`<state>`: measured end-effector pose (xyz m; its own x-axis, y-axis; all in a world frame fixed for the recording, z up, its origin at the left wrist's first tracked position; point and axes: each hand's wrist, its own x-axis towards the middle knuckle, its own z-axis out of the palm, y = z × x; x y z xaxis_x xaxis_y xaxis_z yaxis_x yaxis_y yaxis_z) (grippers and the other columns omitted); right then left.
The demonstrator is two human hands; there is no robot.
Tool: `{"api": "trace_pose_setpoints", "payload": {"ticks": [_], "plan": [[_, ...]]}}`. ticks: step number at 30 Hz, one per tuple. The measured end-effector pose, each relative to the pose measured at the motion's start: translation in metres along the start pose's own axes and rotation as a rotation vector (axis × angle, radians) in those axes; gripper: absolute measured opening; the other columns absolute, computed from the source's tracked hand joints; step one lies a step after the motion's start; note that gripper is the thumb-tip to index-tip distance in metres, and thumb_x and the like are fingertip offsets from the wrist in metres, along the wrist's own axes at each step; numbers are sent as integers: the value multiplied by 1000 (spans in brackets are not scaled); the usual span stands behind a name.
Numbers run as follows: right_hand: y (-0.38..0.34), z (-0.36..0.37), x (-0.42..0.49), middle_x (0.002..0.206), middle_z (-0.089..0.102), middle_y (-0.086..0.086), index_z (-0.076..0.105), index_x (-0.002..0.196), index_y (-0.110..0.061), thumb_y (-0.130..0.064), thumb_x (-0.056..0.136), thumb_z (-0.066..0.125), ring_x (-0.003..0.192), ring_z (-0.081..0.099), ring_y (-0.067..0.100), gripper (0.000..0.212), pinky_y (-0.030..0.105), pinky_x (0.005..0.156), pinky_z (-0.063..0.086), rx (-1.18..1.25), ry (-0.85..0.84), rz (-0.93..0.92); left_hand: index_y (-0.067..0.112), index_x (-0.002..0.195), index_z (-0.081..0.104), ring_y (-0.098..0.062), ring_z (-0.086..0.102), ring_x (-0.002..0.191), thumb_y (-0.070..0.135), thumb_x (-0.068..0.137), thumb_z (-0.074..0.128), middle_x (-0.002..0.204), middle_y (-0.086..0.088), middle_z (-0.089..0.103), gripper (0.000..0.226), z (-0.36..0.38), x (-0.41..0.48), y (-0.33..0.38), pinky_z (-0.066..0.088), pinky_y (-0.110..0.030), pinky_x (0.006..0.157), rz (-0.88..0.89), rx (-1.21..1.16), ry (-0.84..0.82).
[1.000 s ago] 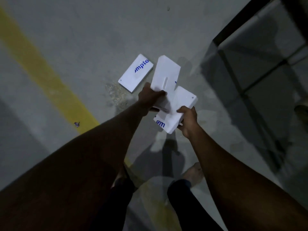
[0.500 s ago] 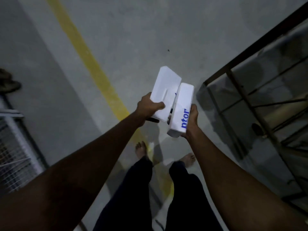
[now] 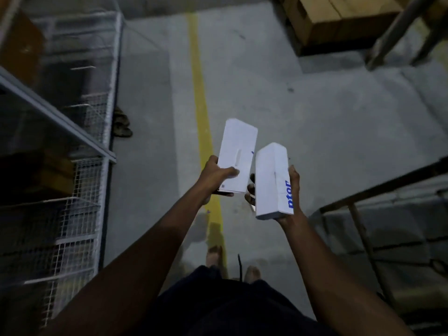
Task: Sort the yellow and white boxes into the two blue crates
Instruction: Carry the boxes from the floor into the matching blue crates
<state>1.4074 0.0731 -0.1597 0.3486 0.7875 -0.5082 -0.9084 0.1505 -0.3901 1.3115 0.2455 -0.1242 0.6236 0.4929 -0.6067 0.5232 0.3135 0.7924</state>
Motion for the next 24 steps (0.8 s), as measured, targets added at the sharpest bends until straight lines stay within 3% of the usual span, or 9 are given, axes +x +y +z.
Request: {"api": "trace_pose_setpoints", "payload": {"ticks": [3, 8, 12, 15, 18, 21, 24], "plan": [[-8, 33, 6, 98, 55, 10, 51, 119, -13, -61, 70, 59, 78, 57, 29, 69, 40, 78, 43, -131, 23, 28, 17, 101, 45, -38, 68, 90, 20, 71, 79, 111, -12, 59, 45, -11, -23, 2, 59, -44, 53, 22, -36, 125], [-6, 65, 23, 97, 60, 6, 62, 104, -17, -46, 67, 62, 84, 59, 29, 46, 38, 80, 45, -210, 46, 100, 14, 116, 40, -32, 66, 87, 17, 80, 72, 112, -9, 56, 48, -40, -61, -1, 60, -51, 61, 38, -180, 247], [19, 108, 36, 86, 71, 3, 74, 91, -17, -45, 80, 49, 75, 68, 25, 39, 31, 73, 50, -332, -20, 218, 19, 127, 37, -26, 63, 99, 36, 67, 65, 118, -4, 57, 68, -79, -101, -14, 57, -57, 81, 89, -332, 302], [55, 145, 39, 75, 73, 3, 76, 78, -15, -44, 88, 41, 65, 70, 23, 47, 26, 63, 55, -423, -98, 329, 24, 133, 37, -31, 62, 109, 48, 62, 71, 126, -8, 58, 82, -111, -133, -34, 56, -57, 82, 102, -552, 330], [101, 182, 40, 71, 71, 4, 70, 80, -14, -40, 88, 47, 61, 68, 24, 36, 27, 58, 54, -529, -175, 415, 30, 140, 39, -33, 61, 117, 61, 54, 77, 132, -9, 61, 99, -148, -164, -54, 56, -57, 81, 124, -697, 405], [150, 219, 41, 88, 69, 8, 67, 93, -12, -36, 73, 60, 76, 67, 28, 32, 31, 67, 54, -623, -211, 486, 26, 137, 48, -32, 65, 110, 61, 51, 77, 124, -10, 67, 98, -187, -200, -71, 54, -58, 87, 154, -802, 474], [201, 258, 43, 128, 58, 14, 60, 122, -7, -47, 60, 72, 111, 59, 38, 75, 46, 95, 46, -670, -251, 521, 21, 127, 55, -30, 69, 94, 60, 52, 75, 105, -10, 73, 87, -232, -237, -95, 50, -59, 95, 218, -920, 499]]}}
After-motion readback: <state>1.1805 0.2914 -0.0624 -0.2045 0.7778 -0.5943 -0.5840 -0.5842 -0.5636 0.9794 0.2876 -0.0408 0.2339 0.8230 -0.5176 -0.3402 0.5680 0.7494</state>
